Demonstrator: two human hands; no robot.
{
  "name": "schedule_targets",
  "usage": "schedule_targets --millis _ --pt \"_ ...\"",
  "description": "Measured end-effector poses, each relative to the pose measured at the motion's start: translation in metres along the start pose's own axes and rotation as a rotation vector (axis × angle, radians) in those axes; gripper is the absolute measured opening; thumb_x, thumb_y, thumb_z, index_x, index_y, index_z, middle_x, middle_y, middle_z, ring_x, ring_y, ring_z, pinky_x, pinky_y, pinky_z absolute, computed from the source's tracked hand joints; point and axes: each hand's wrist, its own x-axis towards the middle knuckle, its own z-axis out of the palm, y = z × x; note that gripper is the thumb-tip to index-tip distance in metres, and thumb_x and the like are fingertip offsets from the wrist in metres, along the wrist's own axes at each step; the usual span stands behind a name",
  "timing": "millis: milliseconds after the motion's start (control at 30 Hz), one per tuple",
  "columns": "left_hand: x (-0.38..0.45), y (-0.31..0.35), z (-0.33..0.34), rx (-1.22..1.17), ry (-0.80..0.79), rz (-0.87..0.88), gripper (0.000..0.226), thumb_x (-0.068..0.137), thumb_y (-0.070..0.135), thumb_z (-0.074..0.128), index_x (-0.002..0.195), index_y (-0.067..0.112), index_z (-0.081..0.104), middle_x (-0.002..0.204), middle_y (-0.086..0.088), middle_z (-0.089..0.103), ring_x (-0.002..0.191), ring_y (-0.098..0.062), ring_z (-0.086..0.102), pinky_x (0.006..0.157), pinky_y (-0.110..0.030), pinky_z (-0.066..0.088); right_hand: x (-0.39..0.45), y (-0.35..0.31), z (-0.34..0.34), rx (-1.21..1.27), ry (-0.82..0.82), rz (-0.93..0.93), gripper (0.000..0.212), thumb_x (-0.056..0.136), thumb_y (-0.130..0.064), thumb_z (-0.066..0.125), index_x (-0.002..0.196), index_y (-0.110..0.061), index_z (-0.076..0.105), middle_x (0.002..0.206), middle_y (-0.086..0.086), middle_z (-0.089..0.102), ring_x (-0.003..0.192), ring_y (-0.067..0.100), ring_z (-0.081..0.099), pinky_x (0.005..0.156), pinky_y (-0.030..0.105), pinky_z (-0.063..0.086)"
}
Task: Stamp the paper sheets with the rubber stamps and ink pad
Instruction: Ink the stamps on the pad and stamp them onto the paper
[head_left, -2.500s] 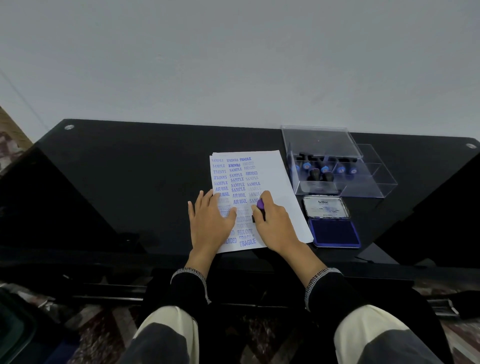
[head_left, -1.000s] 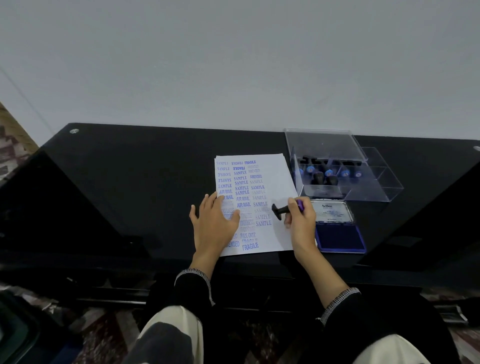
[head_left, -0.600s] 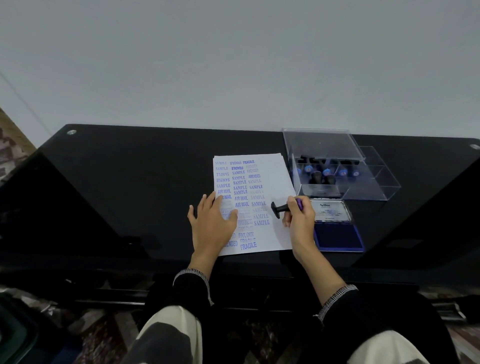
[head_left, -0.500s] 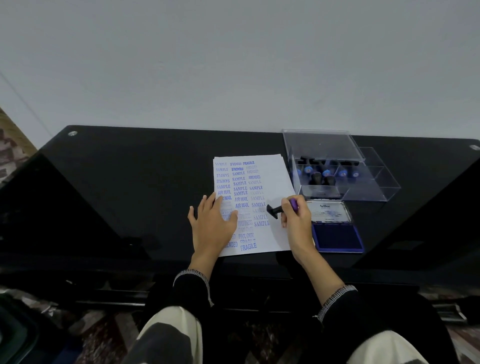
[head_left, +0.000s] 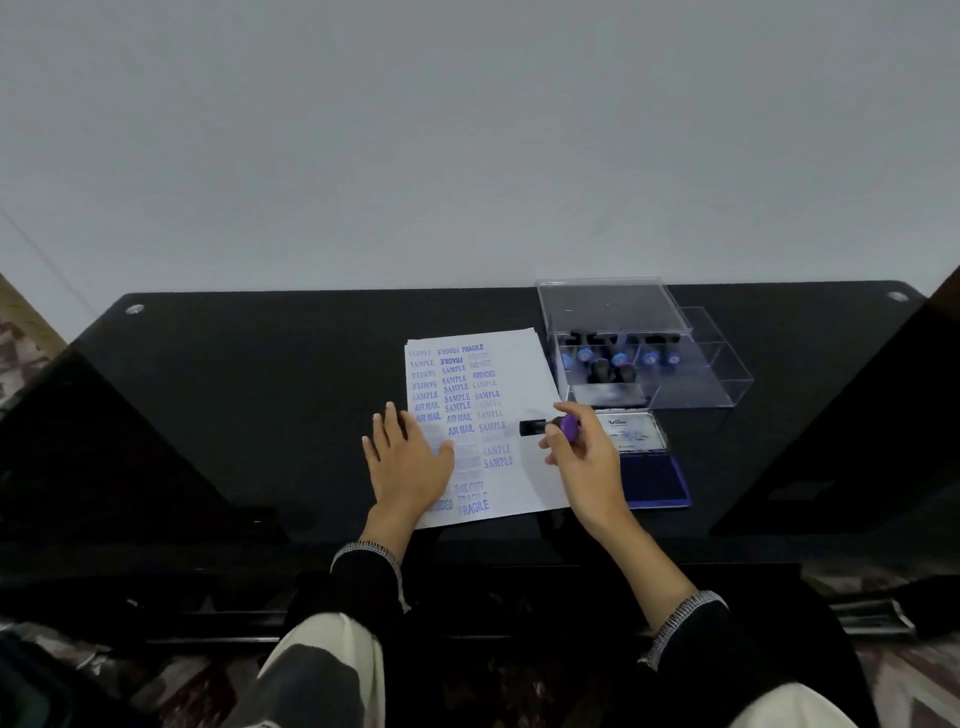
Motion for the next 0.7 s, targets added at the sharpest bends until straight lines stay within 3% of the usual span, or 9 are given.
schedule_targets --millis 100,233,333,467,533,600,633,700 --pt "-0.007 0.017 0.002 -0.077 0.145 0.046 0.069 0.099 0.034 0.044 0.154 0.007 0.013 0.163 -0.01 0.004 0.15 -0.027 -0.003 0.122 -0.045 0.001 0.005 -0.007 -0.014 0.005 0.087 -0.011 0.02 0.095 -0.018 0.056 0.115 -0.018 0.05 0.1 0.012 0.064 0.087 0.019 0.065 0.069 0.018 0.054" --pt "-0.015 0.044 0.016 0.031 0.307 0.22 0.062 0.095 0.027 0.052 0.149 0.006 0.032 0.161 -0.011 0.019 0.15 -0.029 0.009 0.12 -0.046 -0.003 0.013 -0.017 -0.036 -0.031 0.193 -0.035 0.012 0.096 -0.024 0.056 0.104 -0.018 0.05 0.088 0.004 0.066 0.08 0.015 0.065 0.074 0.029 0.053" --pt "-0.014 0.059 0.022 0.231 0.276 0.217 0.059 0.083 0.026 0.065 0.136 0.003 0.052 0.155 -0.012 0.033 0.148 -0.033 0.017 0.116 -0.051 -0.012 0.024 -0.018 -0.052 -0.067 0.221 -0.045 0.018 0.095 -0.034 0.055 0.106 -0.021 0.051 0.085 -0.001 0.069 0.083 0.019 0.066 0.081 0.035 0.052" --pt "-0.008 0.069 0.028 0.375 0.197 0.24 0.053 0.097 0.032 0.039 0.145 0.011 0.04 0.163 -0.009 0.01 0.149 -0.032 -0.013 0.103 -0.054 -0.033 0.046 -0.02 -0.062 -0.057 0.228 -0.058 0.021 0.094 -0.037 0.057 0.108 -0.021 0.056 0.09 0.004 0.068 0.084 0.02 0.066 0.08 0.033 0.054" --pt "-0.004 0.067 0.034 0.326 0.2 0.277 0.051 0.099 0.031 0.034 0.146 0.011 0.039 0.163 -0.01 0.011 0.149 -0.032 -0.012 0.109 -0.053 -0.027 0.058 -0.024 -0.063 -0.113 0.239 -0.091 0.018 0.093 -0.035 0.058 0.102 -0.02 0.058 0.088 0.004 0.066 0.08 0.016 0.063 0.074 0.025 0.052" --pt "-0.001 0.06 0.04 0.179 0.183 0.306 0.056 0.097 0.037 0.029 0.143 0.009 0.042 0.159 -0.012 0.023 0.15 -0.031 0.0 0.118 -0.053 -0.009 0.07 -0.025 -0.061 -0.173 0.245 -0.116 0.013 0.094 -0.029 0.059 0.099 -0.018 0.058 0.086 0.006 0.063 0.072 0.009 0.055 0.065 0.011 0.044" --pt "0.0 0.056 0.043 0.101 0.187 0.322 0.064 0.094 0.044 0.022 0.143 0.009 0.043 0.157 -0.011 0.028 0.15 -0.03 0.006 0.12 -0.052 -0.002 0.077 -0.025 -0.06 -0.188 0.244 -0.116 0.011 0.093 -0.026 0.06 0.1 -0.017 0.058 0.087 0.007 0.062 0.071 0.008 0.054 0.062 0.009 0.043" --pt "0.001 0.051 0.047 0.023 0.15 0.318 0.081 0.085 0.056 0.006 0.149 0.014 0.035 0.16 -0.005 0.024 0.15 -0.026 0.006 0.12 -0.046 -0.004 0.089 -0.023 -0.056 -0.214 0.223 -0.093 0.017 0.092 -0.023 0.063 0.106 -0.017 0.057 0.093 0.008 0.062 0.078 0.012 0.056 0.067 0.012 0.044"
